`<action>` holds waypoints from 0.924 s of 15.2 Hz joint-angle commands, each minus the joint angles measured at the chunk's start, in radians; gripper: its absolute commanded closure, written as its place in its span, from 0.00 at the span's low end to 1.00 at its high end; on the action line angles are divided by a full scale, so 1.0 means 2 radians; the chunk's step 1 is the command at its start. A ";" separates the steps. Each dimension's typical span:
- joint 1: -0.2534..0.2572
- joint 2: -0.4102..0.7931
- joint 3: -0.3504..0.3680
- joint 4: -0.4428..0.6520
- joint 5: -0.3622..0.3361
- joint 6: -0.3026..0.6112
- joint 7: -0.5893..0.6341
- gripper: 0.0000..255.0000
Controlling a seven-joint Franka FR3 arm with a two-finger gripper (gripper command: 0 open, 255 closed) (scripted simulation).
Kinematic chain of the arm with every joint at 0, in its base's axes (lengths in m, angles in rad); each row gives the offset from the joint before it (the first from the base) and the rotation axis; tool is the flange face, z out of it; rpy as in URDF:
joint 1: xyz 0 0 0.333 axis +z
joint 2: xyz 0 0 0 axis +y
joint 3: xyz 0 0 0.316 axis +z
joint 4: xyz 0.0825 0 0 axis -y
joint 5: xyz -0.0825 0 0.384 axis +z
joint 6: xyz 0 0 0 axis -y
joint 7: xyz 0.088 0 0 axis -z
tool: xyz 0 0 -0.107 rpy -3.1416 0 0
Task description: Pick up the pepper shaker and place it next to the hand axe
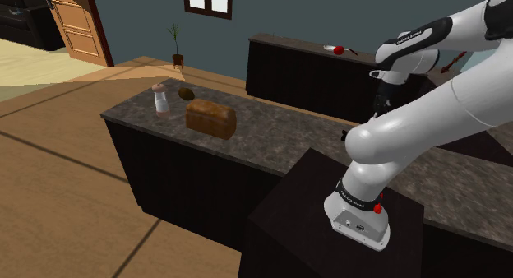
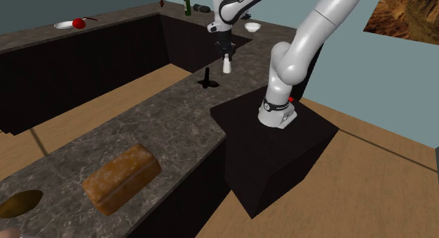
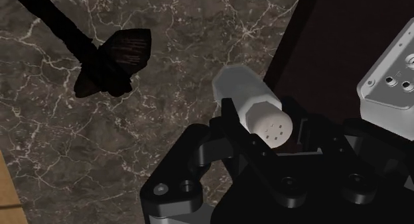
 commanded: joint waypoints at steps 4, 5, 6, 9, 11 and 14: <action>-0.008 0.025 -0.048 0.016 -0.011 0.019 -0.050 1.00; -0.006 0.030 -0.052 0.013 -0.011 0.028 -0.051 1.00; -0.004 0.036 -0.056 0.010 -0.010 0.036 -0.052 1.00; 0.003 0.054 -0.070 0.001 -0.008 0.063 -0.055 1.00; 0.008 0.067 -0.080 -0.005 -0.005 0.081 -0.058 1.00; 0.019 0.089 -0.096 -0.013 0.003 0.110 -0.065 1.00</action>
